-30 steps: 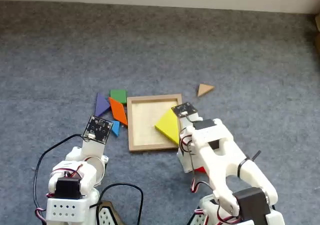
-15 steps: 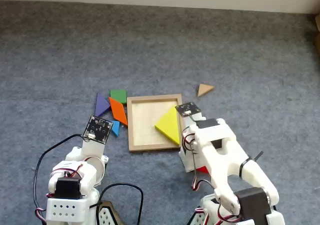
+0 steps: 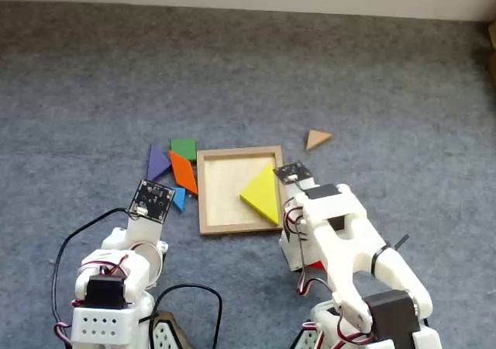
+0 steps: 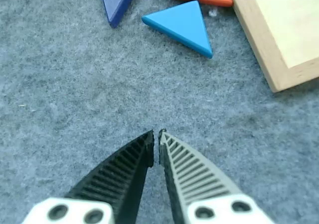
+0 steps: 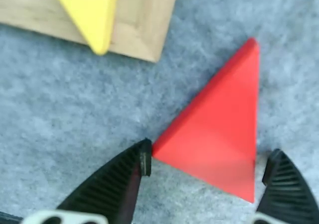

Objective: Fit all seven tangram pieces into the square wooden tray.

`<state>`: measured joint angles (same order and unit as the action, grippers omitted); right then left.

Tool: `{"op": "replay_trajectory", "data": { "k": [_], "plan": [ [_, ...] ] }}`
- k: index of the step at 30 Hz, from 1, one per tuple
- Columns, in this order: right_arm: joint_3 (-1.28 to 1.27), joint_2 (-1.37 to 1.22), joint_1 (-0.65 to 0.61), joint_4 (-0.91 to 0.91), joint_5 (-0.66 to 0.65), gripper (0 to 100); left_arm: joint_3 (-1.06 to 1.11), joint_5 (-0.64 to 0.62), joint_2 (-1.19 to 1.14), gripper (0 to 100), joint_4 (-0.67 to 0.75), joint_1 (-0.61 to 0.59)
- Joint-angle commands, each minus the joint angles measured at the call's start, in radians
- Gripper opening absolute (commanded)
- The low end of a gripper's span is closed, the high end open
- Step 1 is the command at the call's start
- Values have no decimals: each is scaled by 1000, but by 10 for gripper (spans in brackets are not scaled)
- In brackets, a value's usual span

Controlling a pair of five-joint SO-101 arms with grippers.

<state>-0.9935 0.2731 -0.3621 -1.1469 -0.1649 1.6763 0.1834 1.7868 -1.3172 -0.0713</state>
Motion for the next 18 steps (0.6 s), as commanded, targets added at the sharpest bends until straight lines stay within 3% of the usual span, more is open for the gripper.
{"op": "replay_trajectory", "data": {
  "k": [1,15,18],
  "plan": [
    [-4,5,18,25,-6,330,19,-8,25,46,-5,5],
    [-4,15,18,47,-54,288,19,-8,25,46,-5,5],
    [4,15,16,47,-60,239,19,-8,25,46,-5,5]
  ]
}}
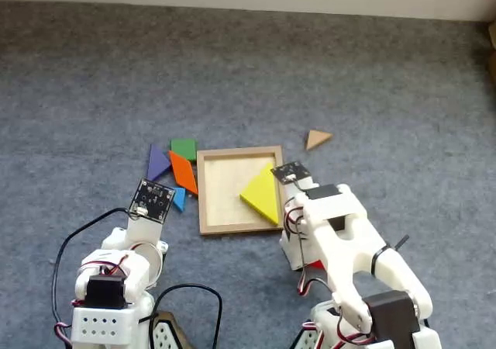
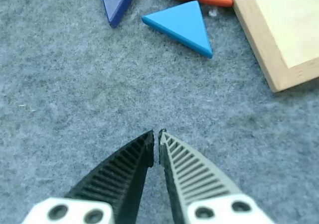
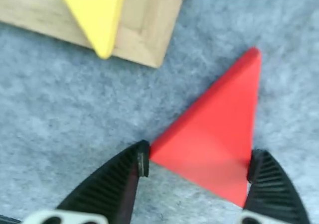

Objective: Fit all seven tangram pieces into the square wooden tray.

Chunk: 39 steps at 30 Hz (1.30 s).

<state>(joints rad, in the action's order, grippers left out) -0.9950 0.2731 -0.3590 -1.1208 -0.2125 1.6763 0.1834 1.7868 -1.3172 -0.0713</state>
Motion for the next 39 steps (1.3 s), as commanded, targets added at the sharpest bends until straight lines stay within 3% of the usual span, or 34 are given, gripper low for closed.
{"op": "replay_trajectory", "data": {
  "k": [1,11,16,23,31,36,39],
  "plan": [
    [5,15,13,19,-14,216,19,-8,25,46,-5,5],
    [7,16,13,13,-20,159,19,-8,25,46,-5,5],
    [53,30,13,-53,-91,122,19,-8,25,46,-5,5],
    [133,254,13,-193,-91,85,19,-8,25,46,-5,5],
    [124,351,18,-206,-91,85,19,-8,25,46,-5,5],
    [131,351,185,-206,-91,86,19,-8,25,46,-5,5],
    [131,352,285,-209,-133,137,19,-8,25,46,-5,5]
  ]
}}
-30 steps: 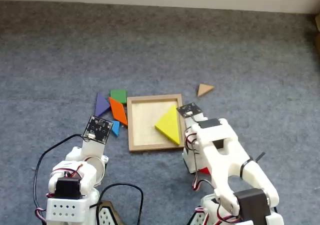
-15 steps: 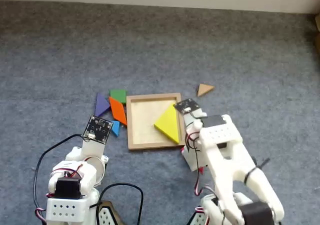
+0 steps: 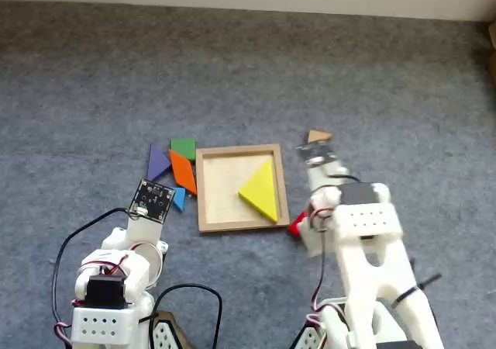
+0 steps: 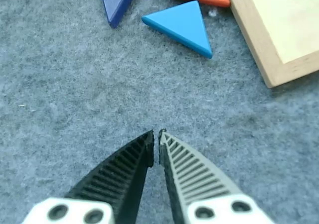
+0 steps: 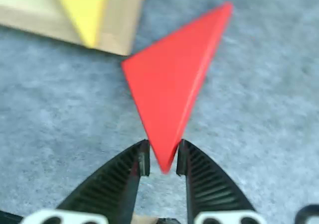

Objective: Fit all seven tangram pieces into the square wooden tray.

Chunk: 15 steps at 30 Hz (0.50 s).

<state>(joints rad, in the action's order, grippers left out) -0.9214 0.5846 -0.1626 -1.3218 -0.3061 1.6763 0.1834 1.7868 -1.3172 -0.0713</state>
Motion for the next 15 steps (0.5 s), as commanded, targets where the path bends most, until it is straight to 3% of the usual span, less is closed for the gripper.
{"op": "replay_trajectory", "data": {
  "k": [1,7,15],
  "plan": [
    [58,41,97,-8,-54,164,19,-8,25,46,-5,5],
    [61,41,21,-50,-41,279,19,-8,25,46,-5,5],
    [59,38,-160,85,253,366,19,-8,25,46,-5,5]
  ]
}}
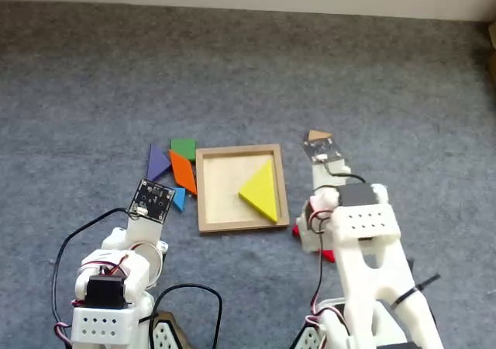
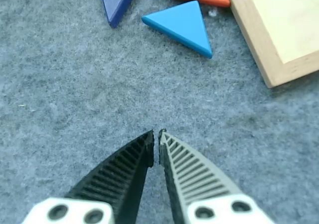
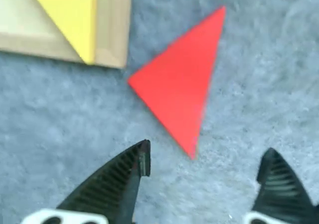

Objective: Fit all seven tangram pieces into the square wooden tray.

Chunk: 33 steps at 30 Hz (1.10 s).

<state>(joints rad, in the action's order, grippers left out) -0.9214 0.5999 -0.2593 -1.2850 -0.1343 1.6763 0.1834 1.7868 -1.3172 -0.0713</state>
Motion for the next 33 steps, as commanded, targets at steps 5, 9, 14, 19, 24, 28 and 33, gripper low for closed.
{"op": "replay_trajectory", "data": {
  "k": [5,9,14,19,24,28,33],
  "plan": [
    [84,-82,-104,104,166,373,19,-8,25,46,-5,5],
    [188,-262,-104,111,190,373,19,-8,25,46,-5,5],
    [298,-453,-102,110,190,373,19,-8,25,46,-5,5],
    [341,-581,-97,114,189,373,19,-8,25,46,-5,5],
    [364,-627,-76,114,184,373,19,-8,25,46,-5,5],
    [364,-644,-39,153,183,372,19,-8,25,46,-5,5],
    [361,-662,-35,154,181,372,19,-8,25,46,-5,5]
  ]
}}
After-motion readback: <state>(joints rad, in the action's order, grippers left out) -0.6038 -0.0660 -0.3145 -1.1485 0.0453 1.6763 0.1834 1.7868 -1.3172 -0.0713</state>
